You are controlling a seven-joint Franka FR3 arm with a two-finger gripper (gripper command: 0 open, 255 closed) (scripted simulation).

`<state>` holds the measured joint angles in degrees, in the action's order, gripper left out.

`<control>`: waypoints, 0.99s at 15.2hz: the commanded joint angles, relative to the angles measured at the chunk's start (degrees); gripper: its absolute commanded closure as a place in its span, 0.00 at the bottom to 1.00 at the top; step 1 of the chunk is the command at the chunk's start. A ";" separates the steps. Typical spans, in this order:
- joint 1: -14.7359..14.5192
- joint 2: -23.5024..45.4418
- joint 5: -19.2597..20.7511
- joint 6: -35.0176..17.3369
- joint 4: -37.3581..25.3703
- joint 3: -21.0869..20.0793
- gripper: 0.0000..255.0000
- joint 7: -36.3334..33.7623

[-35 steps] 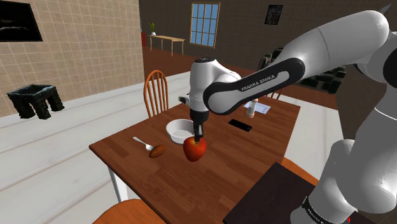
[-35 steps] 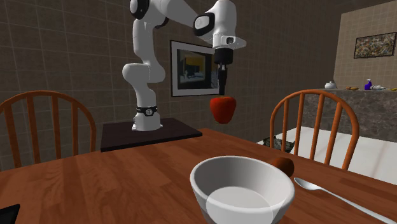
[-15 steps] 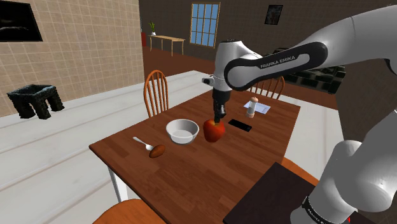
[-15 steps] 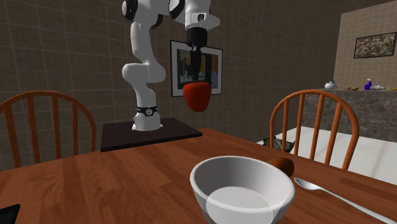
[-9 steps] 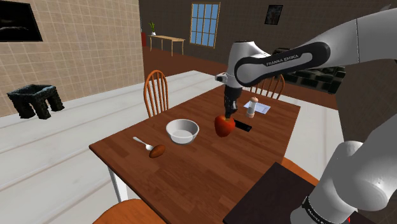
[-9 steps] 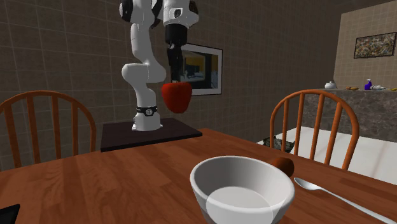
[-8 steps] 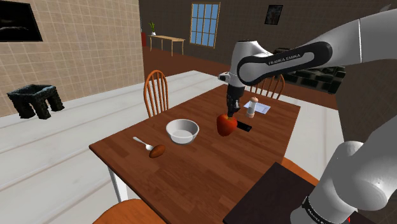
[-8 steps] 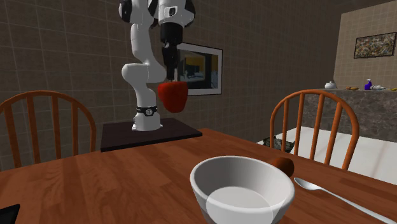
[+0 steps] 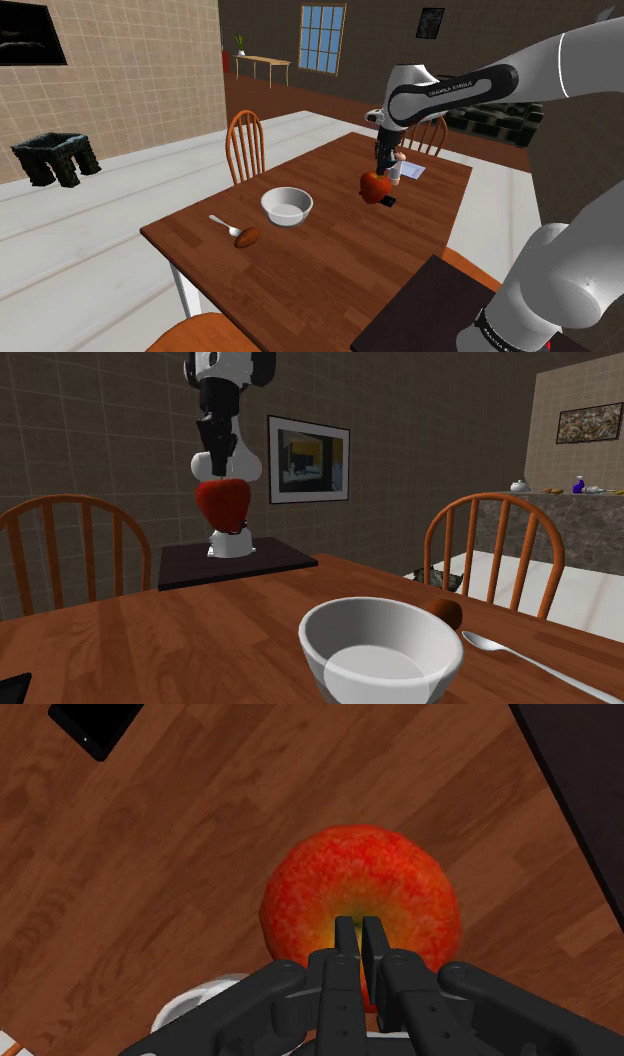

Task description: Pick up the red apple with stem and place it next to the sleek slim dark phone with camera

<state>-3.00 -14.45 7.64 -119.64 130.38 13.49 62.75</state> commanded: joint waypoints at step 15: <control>7.39 11.26 -3.78 -2.06 -10.25 12.88 1.00 22.37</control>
<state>4.21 -3.65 4.08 -121.14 120.04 26.09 84.54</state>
